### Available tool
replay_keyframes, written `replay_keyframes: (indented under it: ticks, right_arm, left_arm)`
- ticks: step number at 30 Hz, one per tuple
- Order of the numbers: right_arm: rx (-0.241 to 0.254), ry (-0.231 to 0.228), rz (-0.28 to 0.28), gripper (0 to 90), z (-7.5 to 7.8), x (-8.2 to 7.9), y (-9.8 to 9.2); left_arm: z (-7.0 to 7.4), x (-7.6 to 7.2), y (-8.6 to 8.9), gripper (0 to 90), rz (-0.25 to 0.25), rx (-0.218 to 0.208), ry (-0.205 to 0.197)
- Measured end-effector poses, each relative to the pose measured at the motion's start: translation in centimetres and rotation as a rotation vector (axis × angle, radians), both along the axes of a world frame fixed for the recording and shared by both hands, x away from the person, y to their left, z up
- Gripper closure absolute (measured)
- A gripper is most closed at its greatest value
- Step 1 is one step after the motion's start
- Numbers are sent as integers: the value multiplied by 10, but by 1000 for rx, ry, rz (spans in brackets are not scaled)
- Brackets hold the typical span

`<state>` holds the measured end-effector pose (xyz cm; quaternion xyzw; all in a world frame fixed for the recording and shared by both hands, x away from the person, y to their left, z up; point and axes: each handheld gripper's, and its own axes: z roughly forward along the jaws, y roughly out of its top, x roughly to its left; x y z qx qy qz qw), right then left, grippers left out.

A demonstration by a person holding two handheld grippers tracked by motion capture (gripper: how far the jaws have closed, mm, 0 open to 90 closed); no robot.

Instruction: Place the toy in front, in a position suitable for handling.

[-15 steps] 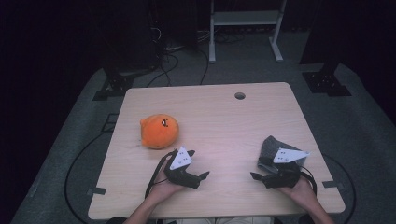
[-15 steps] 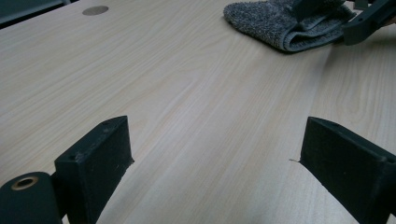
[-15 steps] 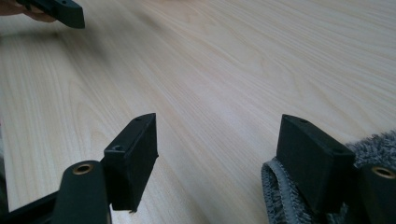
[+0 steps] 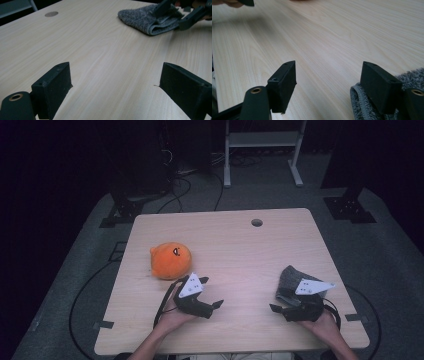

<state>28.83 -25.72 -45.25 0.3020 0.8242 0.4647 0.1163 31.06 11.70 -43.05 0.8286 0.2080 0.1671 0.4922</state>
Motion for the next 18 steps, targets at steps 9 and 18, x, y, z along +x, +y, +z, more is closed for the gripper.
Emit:
replay_keyframes:
  ticks: [9, 18]
  right_arm:
    - [15, -8, -6, 278, 1, 2, -1]
    - [38, 2, -11, 277, 1, 3, -3]
  left_arm:
    - [27, 23, 29, 57, 80, -64, -59]
    - [34, 41, 52, 44, 158, -65, -80]
